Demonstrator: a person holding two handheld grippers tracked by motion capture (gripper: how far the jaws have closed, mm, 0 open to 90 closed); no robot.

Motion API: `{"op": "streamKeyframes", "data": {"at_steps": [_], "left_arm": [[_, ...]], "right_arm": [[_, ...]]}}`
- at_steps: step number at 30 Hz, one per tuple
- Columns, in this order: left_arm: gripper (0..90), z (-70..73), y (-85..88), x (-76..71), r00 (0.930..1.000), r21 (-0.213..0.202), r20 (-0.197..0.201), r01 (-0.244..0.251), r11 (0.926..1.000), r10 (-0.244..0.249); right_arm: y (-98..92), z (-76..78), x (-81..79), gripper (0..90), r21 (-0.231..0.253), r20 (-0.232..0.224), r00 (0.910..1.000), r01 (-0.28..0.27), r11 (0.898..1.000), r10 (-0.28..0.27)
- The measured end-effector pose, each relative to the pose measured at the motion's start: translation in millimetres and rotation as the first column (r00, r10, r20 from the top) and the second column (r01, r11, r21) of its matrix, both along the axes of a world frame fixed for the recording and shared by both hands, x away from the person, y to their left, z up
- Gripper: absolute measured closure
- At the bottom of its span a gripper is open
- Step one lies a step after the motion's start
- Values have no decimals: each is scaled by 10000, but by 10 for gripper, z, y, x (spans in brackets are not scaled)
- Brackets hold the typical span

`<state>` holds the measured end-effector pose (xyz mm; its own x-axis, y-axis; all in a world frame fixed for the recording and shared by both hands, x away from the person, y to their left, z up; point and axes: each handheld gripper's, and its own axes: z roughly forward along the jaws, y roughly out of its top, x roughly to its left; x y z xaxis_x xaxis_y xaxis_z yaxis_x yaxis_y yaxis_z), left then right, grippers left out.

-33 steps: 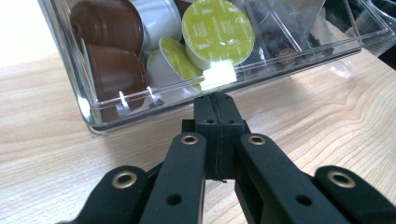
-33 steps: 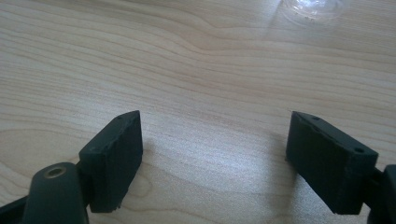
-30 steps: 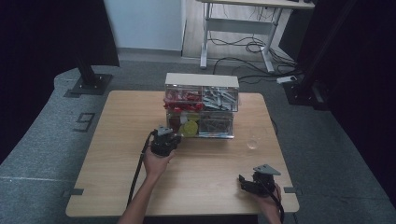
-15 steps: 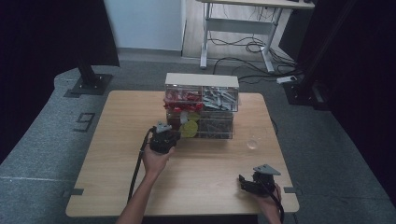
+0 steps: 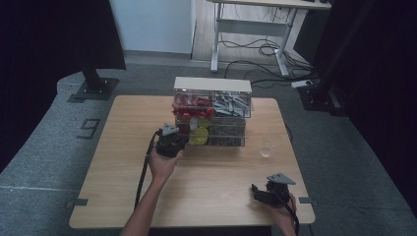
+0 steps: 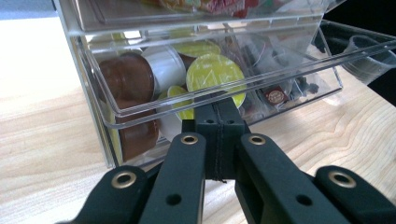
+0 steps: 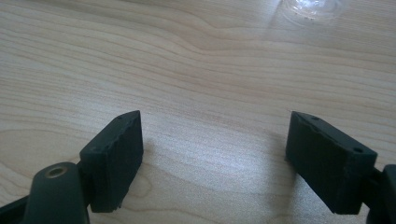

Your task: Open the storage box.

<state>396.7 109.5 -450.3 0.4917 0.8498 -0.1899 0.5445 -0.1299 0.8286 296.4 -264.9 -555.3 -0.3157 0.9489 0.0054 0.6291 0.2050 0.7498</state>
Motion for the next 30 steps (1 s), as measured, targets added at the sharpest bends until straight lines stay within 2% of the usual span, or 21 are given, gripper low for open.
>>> {"op": "streamKeyframes", "data": {"at_steps": [14, 23, 26, 30], "left_arm": [[900, 126, 17, 84, 9997, -106, 206, -148, 9998, 150], [900, 193, 28, 162, 9995, -206, 185, -247, 9995, 251], [900, 205, 20, 167, 9994, -120, 229, -260, 9996, 263], [900, 198, 31, 191, 9995, -248, 177, -276, 9993, 280]], "right_arm": [[-2, 0, 4, 191, 20, -9, 10000, 5, 10000, -5], [-5, 0, 8, 192, 29, -8, 10000, -9, 10000, 9], [-6, 0, 9, 192, 34, -8, 10000, -12, 10000, 12], [-6, 0, 9, 193, 33, -7, 10000, -9, 10000, 9]]}}
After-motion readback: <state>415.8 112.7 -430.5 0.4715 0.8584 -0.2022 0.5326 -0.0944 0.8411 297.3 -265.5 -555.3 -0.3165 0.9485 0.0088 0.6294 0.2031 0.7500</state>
